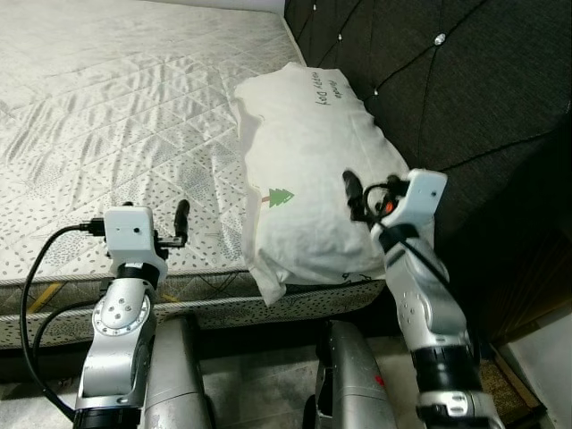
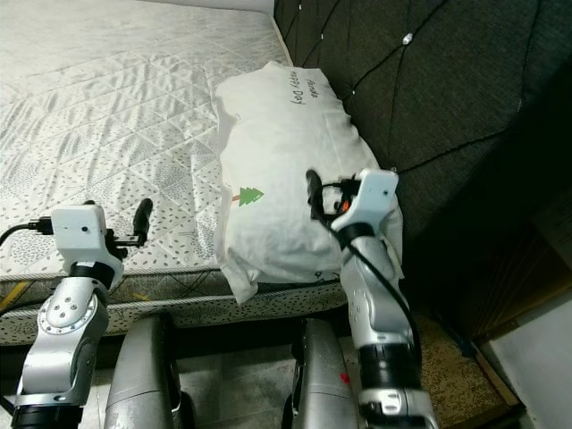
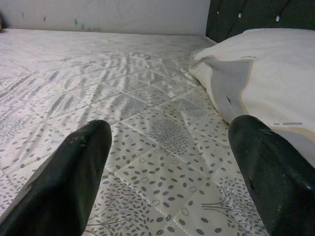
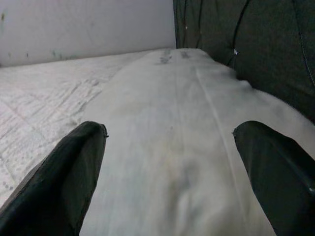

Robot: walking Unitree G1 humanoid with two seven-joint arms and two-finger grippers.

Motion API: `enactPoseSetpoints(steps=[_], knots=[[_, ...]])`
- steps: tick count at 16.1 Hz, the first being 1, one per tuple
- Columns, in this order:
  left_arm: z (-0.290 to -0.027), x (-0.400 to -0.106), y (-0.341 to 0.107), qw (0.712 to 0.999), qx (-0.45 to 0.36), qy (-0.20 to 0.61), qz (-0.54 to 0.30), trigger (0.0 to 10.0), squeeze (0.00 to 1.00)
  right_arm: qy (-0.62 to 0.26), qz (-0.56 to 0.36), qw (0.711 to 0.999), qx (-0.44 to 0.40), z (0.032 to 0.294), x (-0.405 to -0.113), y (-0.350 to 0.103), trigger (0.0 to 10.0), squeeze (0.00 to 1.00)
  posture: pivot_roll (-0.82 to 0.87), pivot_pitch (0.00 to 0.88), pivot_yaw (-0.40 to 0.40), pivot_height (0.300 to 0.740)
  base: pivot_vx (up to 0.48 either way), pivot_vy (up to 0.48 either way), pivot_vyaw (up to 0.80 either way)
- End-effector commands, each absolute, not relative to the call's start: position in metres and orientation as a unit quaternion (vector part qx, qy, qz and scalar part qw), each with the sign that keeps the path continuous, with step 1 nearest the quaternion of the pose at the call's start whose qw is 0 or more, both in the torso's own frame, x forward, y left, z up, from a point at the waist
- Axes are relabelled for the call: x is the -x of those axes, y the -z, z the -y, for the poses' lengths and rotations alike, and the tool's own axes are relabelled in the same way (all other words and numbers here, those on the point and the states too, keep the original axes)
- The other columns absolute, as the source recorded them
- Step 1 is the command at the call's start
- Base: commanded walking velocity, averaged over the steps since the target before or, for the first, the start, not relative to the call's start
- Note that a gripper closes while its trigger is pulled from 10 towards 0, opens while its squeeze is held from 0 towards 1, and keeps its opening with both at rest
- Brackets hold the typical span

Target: Clean up the room

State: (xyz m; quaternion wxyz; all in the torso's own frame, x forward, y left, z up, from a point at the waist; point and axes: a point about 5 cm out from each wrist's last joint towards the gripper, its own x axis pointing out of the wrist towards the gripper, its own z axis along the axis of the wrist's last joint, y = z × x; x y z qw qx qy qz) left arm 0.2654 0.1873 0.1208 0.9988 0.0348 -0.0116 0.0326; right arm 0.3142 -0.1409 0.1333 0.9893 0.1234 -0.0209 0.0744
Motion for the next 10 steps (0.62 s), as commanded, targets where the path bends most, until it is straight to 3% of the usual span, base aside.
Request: enactPoseSetpoints(steps=[1,10], knots=[[-0.1833,-0.2672,-0.1220,0.999,-0.029,-0.027,0.016,10.0,0.00,-0.086,0.038,0.989,-0.113,0.1427,-0.3112,-0.1417,10.0,0.00,0.06,0.000,-0.095,0.535,0.000,0.000,0.00],[-0.1792,-0.2683,-0.1206,1.000,-0.011,-0.022,0.016,10.0,0.00,-0.100,0.050,0.990,-0.089,0.1386,-0.3089,-0.1491,10.0,0.00,0.05,0.000,-0.097,0.645,0.000,0.000,0.00]])
